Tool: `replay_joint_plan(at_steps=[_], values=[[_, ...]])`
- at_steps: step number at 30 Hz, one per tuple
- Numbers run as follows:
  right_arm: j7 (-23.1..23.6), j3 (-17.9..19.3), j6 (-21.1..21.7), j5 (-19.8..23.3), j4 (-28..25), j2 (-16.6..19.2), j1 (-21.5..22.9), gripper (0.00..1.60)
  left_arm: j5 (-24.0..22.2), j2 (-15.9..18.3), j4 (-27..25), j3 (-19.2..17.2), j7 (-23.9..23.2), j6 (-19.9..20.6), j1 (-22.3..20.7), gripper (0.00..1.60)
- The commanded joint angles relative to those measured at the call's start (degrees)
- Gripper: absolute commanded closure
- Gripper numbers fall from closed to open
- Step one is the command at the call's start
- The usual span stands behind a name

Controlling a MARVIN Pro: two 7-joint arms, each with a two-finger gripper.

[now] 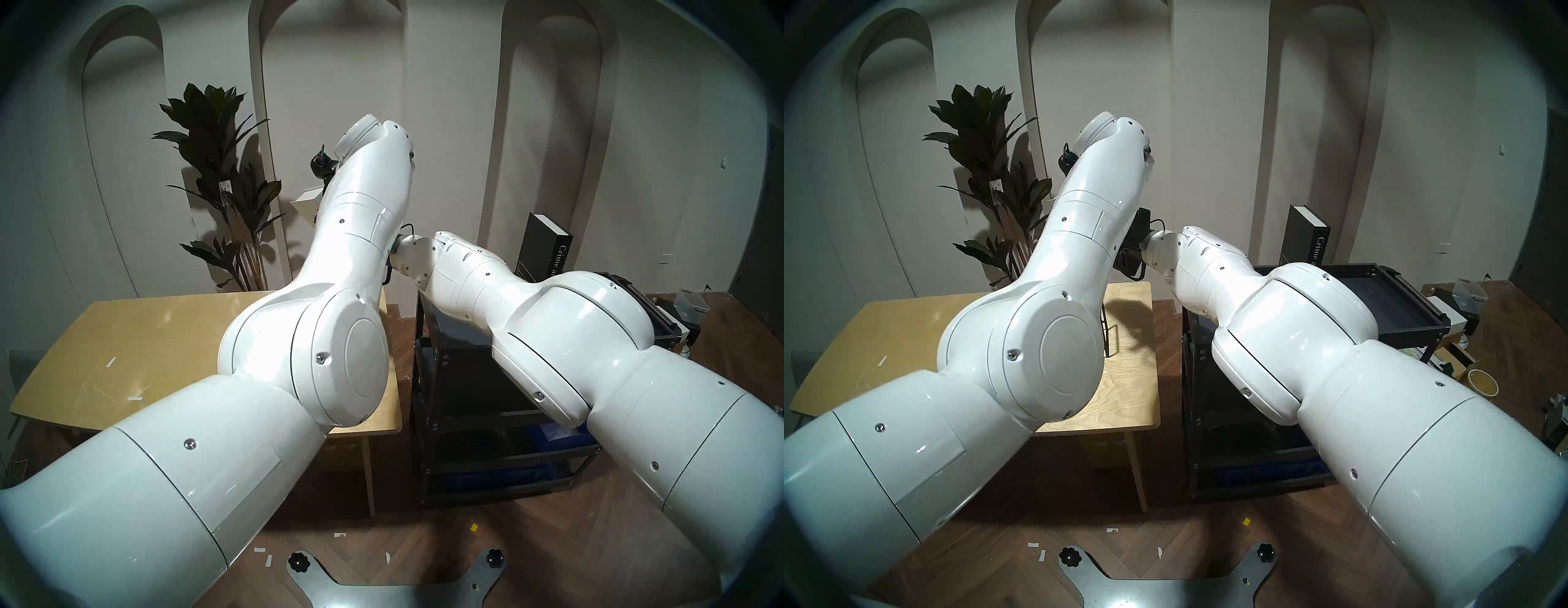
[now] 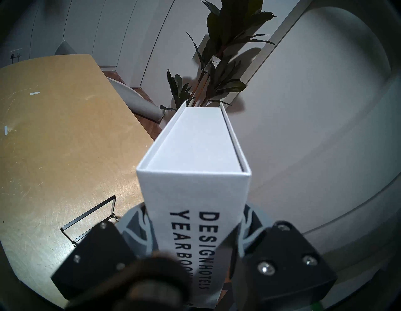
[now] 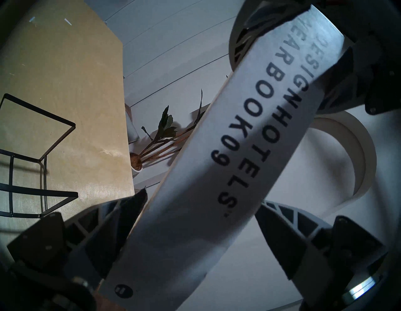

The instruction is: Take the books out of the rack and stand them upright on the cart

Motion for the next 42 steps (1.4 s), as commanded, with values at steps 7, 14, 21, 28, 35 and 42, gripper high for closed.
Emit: replay_joint_plan(at_steps=[7, 14, 21, 28, 35, 42], values=[[-0.6, 0.4, -0.1, 0.2, -0.9, -0.3, 1.5, 0.00, 0.0, -1.8, -2.9, 0.6, 1.0, 1.7, -0.1, 1.60], [-0.6, 0.6, -0.1, 0.3, -0.8, -0.5, 1.4, 0.00, 0.1, -2.6, -4.1, 0.7, 1.9, 2.7, 0.4, 1.60], [-0.6, 0.8, -0.1, 0.3, -0.8, -0.7, 1.3, 0.88, 0.1, -3.2, -5.3, 0.9, 2.7, 3.7, 0.9, 1.38], [-0.8, 1.2, 0.0, 0.7, -0.6, -0.8, 1.3, 1.60, 0.1, -3.2, -6.6, 1.0, 3.7, 4.5, 1.5, 0.00], [-0.9, 1.5, 0.0, 0.9, -0.6, -0.8, 1.3, 1.60, 0.3, -3.2, -8.0, 1.6, 4.5, 5.6, 1.9, 0.00], [-1.0, 1.7, -0.1, 1.0, -0.4, -0.7, 1.2, 1.60, 0.6, -3.2, -10.6, 2.5, 4.8, 6.1, 0.8, 0.00]])
